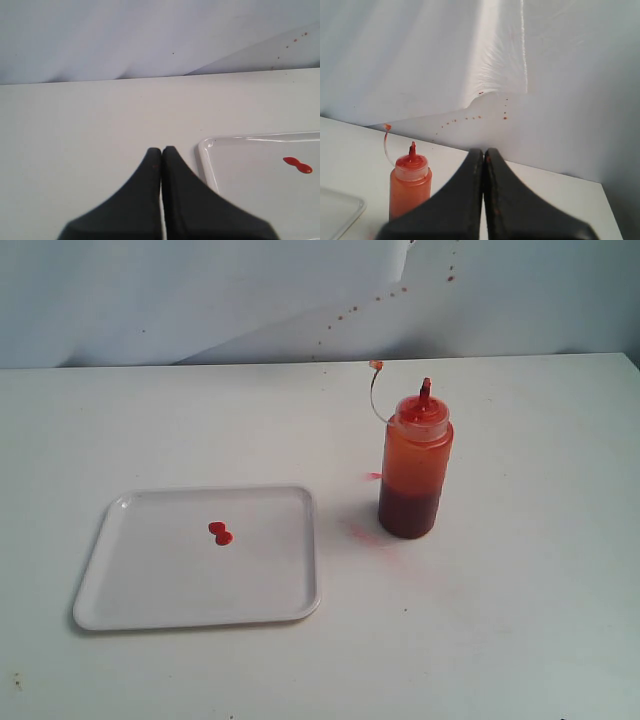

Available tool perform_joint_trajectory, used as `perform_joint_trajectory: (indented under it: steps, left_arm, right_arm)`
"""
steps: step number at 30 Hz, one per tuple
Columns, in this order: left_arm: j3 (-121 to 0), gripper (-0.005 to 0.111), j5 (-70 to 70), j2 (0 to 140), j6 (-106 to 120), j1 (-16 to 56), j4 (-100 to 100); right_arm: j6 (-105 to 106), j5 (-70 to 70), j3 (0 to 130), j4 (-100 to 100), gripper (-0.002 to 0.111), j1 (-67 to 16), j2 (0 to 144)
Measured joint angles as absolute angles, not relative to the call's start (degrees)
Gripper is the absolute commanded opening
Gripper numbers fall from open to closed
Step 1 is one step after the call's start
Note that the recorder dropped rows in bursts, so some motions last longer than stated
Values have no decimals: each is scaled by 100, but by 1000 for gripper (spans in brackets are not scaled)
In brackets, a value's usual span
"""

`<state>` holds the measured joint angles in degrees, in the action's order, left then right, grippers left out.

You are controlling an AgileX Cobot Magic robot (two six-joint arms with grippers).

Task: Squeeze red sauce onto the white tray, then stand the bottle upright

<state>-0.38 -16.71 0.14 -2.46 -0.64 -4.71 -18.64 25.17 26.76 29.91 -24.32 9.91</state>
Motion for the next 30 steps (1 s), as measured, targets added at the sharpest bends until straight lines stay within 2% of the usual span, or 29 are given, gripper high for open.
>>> perform_joint_trajectory:
  steps: [9,11,21,25,30]
  left_arm:
    - [-38,1,-1671,14,-246,-64,-471]
    - [-38,1,-1671,14,-246,-64,-471]
    - [-38,1,-1671,14,-246,-64,-471]
    - [-38,1,-1671,14,-246,-64,-471]
    - [-38,1,-1671,14,-246,-64,-471]
  right_arm:
    - [-1877,2517,2676,2989,0,-2417,978]
    - [-1877,2473,2668,2804,0,-2220,868]
    - [-1897,1383,2445,1301,0,-131,341]
    - [-1897,1310,2231,1033,0,312,257]
    - [-1897,1262,1906,818,0,427,257]
